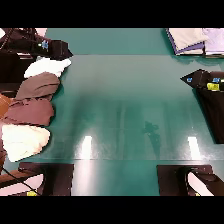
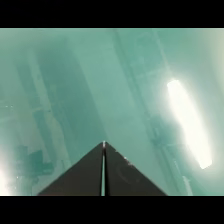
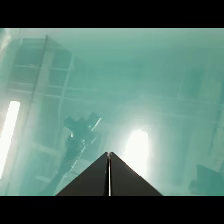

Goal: Fold the shirts.

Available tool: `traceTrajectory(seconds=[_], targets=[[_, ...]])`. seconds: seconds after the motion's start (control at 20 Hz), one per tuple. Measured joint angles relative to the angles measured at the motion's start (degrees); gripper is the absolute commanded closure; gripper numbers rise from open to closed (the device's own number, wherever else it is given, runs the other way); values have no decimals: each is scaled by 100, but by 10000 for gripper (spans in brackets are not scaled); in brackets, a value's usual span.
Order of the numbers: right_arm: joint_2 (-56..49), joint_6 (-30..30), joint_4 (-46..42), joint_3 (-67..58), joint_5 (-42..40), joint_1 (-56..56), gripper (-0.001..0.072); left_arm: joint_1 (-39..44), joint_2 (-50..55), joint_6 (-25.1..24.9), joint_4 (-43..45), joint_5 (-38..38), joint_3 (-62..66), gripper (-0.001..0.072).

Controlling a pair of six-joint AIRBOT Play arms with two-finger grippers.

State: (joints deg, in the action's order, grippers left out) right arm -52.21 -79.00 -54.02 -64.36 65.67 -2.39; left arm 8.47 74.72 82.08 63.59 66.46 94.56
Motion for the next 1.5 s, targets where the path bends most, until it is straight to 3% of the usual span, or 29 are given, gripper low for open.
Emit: traceTrajectory(seconds=[0.7, 0.75, 0.8, 0.85, 1.05, 1.25, 1.5], targets=[[0, 0, 2, 0, -9, -7, 698, 0, 0, 0, -2, -4, 0, 678], [0, 0, 2, 0, -9, -7, 698, 0, 0, 0, -4, -39, 0, 655], [0, 0, 2, -2, -9, -7, 698, 0, 0, -11, 2, -140, 0, 350], [0, 0, 2, 0, -9, -7, 698, 0, 2, -59, 61, -280, 0, 131], [0, 0, 2, 0, -13, -7, 698, 0, 142, 9, 1012, -1027, 0, 123], [0, 0, 2, 0, -11, -7, 698, -74, 778, 588, 2503, -1464, 0, 123], [0, -2, 2, 0, 0, -7, 698, -575, 1875, 1248, 3182, -1993, -2, 122]])
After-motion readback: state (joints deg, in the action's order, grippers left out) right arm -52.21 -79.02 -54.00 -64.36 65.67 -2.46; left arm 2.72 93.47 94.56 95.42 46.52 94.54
